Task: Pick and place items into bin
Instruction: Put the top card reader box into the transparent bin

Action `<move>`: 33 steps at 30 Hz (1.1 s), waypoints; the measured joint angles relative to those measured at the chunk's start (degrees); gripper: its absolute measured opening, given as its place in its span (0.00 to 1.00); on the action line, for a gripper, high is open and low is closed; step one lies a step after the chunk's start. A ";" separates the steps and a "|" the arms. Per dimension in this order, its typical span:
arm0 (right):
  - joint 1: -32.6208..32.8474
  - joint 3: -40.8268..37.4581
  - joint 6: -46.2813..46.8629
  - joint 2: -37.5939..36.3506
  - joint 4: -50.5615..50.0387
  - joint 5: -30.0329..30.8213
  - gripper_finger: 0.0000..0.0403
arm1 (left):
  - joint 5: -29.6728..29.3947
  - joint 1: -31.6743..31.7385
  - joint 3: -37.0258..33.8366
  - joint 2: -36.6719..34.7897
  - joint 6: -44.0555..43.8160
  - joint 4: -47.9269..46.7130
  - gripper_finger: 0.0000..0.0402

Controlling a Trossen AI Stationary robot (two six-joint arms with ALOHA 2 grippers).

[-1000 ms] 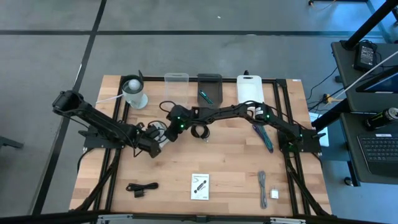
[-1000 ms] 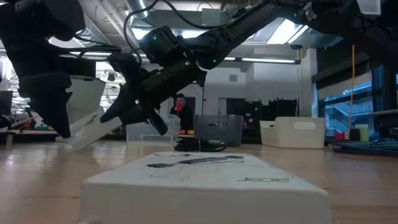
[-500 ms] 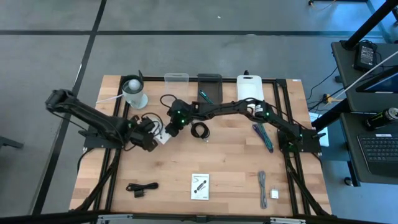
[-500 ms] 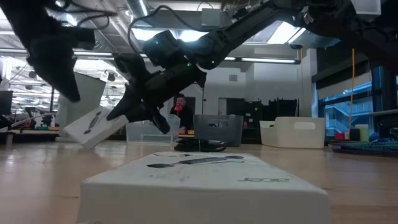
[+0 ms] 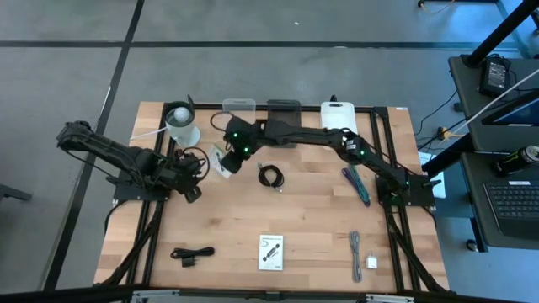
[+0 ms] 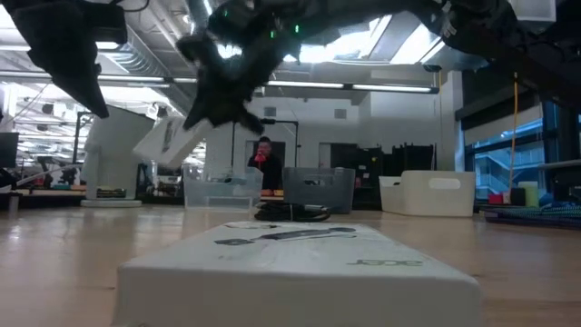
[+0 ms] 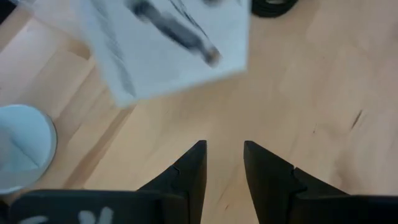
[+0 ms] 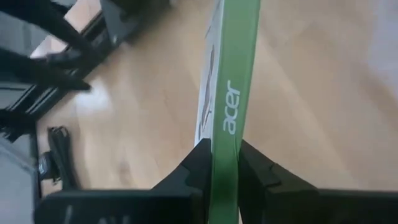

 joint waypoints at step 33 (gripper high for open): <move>-11.70 -1.38 30.38 1.14 6.01 18.99 0.12 | -6.12 0.00 0.00 0.07 15.27 0.13 0.25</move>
